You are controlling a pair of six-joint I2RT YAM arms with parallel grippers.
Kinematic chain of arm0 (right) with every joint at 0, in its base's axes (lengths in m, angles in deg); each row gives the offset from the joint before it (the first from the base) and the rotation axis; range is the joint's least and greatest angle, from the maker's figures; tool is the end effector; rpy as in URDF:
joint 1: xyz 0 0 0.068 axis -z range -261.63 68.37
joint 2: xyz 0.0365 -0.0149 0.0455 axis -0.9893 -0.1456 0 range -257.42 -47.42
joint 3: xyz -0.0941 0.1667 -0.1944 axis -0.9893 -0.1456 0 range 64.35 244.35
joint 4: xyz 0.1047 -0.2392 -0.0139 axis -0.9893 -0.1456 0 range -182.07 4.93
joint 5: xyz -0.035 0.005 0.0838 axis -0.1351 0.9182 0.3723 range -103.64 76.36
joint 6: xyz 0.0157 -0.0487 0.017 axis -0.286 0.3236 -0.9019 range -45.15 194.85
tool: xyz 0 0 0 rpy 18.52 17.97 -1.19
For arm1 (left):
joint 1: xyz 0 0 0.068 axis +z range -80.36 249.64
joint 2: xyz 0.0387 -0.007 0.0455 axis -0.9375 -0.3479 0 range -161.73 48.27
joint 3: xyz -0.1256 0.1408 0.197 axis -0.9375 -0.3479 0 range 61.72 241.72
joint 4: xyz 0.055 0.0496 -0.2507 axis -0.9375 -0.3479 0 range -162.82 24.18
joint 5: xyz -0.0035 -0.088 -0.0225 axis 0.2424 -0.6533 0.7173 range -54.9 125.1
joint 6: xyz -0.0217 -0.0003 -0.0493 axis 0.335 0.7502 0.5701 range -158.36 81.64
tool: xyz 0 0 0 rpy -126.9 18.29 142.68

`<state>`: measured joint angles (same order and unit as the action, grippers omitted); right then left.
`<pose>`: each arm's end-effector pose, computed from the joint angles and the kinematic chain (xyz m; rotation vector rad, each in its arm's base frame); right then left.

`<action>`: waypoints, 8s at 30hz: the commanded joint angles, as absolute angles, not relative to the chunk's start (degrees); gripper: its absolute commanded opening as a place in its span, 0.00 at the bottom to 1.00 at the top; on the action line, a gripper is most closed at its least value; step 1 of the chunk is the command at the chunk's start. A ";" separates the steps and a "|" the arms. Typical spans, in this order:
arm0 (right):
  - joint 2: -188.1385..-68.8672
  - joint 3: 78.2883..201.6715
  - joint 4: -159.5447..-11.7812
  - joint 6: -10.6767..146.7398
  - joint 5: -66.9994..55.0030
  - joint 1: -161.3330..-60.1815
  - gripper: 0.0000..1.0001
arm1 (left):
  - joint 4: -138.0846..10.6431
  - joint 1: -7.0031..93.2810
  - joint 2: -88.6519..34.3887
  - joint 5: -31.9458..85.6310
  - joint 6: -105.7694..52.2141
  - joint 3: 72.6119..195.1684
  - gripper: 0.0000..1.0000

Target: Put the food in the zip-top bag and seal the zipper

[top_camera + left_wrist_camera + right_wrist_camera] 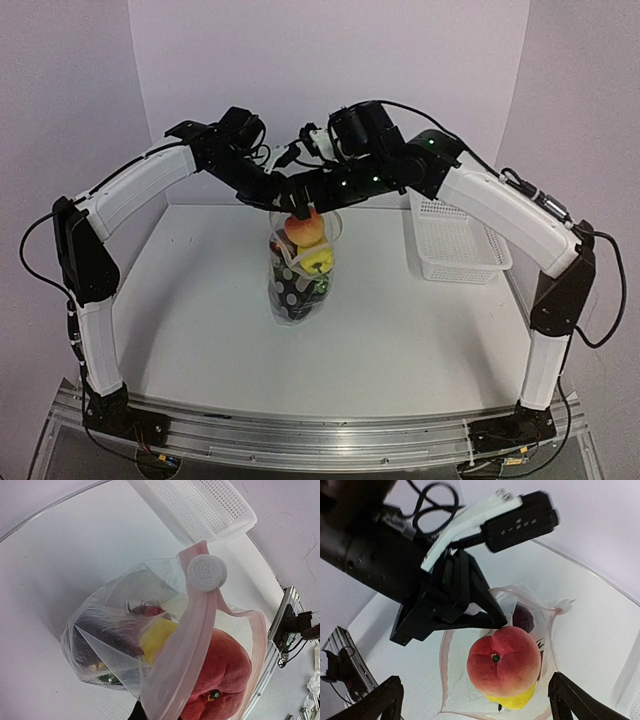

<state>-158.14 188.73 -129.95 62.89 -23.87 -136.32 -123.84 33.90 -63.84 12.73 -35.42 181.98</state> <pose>0.2540 0.3478 0.4201 -0.6808 2.0365 0.5032 0.3349 -0.2577 0.3705 0.8791 2.3468 -0.7687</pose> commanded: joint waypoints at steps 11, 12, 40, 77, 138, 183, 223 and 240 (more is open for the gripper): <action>-151.77 175.18 -128.88 39.27 -32.21 -135.07 0.85 | -122.28 34.92 -61.22 11.78 -34.67 181.83 0.00; -152.34 175.35 -128.88 38.91 -31.46 -134.81 0.82 | -122.29 34.91 -61.13 11.74 -34.67 181.73 0.00; -157.02 180.04 -128.98 57.68 -5.18 -123.32 0.00 | -124.06 35.60 -58.47 3.55 -38.72 181.55 0.39; -159.39 193.45 -142.08 80.21 49.41 -115.93 0.00 | -124.00 38.82 -50.07 -6.69 -103.94 169.53 0.96; -162.45 193.87 -143.69 85.04 45.55 -121.02 0.00 | -128.80 38.21 -51.74 -21.74 -97.71 174.50 0.00; -157.99 192.47 -142.81 95.22 47.19 -124.73 0.00 | -123.81 37.03 -41.31 -25.73 -103.99 154.92 0.79; -159.79 186.79 -140.04 87.39 25.36 -123.28 0.46 | -104.55 34.38 -35.96 -2.96 -60.00 147.94 0.00; -145.13 171.56 -111.93 108.83 -0.73 -137.19 0.98 | -105.47 33.71 -34.74 -0.30 -57.77 147.21 0.00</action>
